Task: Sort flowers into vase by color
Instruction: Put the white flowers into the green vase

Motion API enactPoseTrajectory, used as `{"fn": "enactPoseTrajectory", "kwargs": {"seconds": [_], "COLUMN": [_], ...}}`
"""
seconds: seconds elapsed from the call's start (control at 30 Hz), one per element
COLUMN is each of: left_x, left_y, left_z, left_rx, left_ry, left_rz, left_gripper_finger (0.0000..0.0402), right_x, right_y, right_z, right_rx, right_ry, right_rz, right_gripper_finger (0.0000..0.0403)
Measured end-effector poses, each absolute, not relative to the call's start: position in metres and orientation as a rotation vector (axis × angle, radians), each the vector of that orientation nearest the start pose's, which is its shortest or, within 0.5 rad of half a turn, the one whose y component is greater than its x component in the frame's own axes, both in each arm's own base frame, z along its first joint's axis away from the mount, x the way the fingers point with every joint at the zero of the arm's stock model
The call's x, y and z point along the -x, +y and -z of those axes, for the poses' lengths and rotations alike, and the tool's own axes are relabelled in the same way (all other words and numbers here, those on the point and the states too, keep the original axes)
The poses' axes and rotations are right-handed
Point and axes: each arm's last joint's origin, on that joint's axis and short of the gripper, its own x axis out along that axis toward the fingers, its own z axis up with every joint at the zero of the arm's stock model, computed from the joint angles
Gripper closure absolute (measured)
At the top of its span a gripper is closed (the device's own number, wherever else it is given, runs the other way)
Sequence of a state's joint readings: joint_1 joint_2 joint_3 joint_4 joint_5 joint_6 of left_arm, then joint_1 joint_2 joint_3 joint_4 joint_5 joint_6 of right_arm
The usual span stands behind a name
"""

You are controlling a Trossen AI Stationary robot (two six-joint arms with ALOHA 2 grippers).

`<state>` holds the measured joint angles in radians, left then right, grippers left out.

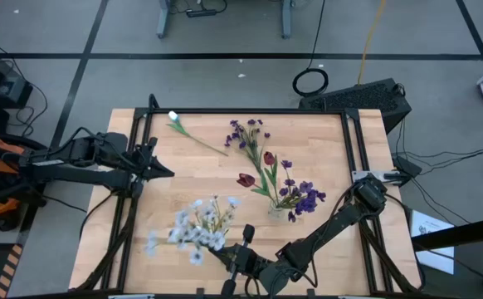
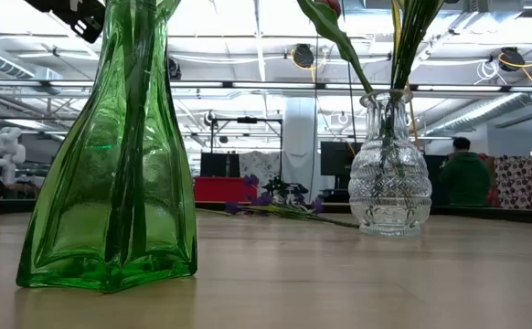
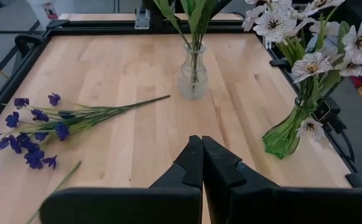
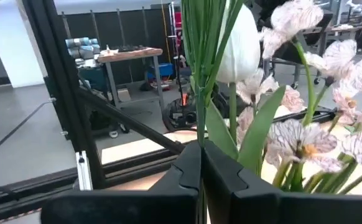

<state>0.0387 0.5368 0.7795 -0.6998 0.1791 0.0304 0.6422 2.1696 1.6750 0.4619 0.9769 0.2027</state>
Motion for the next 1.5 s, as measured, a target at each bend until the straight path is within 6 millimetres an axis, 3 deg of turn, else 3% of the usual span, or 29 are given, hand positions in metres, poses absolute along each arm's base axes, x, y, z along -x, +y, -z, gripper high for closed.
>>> {"fn": "enactPoseTrajectory", "kwargs": {"seconds": [0.37,0.57,1.03,1.37,1.5], "left_x": [-0.102,-0.102,-0.102,-0.102,-0.102], "left_y": [-0.001,-0.001,-0.001,-0.001,-0.001], "left_z": [-0.314,-0.314,-0.314,-0.314,-0.314], "left_rx": [0.044,0.044,0.069,0.095,0.095], "left_ry": [0.45,0.45,0.451,0.453,0.452], "left_rz": [0.139,0.139,0.133,0.127,0.127], "left_gripper_finger": [0.04,0.04,0.04,0.04,0.04], "right_x": [-0.405,-0.405,-0.395,-0.396,-0.394], "right_y": [0.279,0.279,0.288,0.287,0.282], "right_z": [-0.236,-0.249,-0.254,-0.245,-0.23], "right_rx": [-0.182,-0.132,-0.055,-0.05,-0.074], "right_ry": [0.013,-0.053,-0.067,-0.02,-0.016], "right_rz": [0.359,0.334,0.413,0.418,0.419], "right_gripper_finger": [0.0403,0.0403,0.0403,0.0403,0.0403]}}
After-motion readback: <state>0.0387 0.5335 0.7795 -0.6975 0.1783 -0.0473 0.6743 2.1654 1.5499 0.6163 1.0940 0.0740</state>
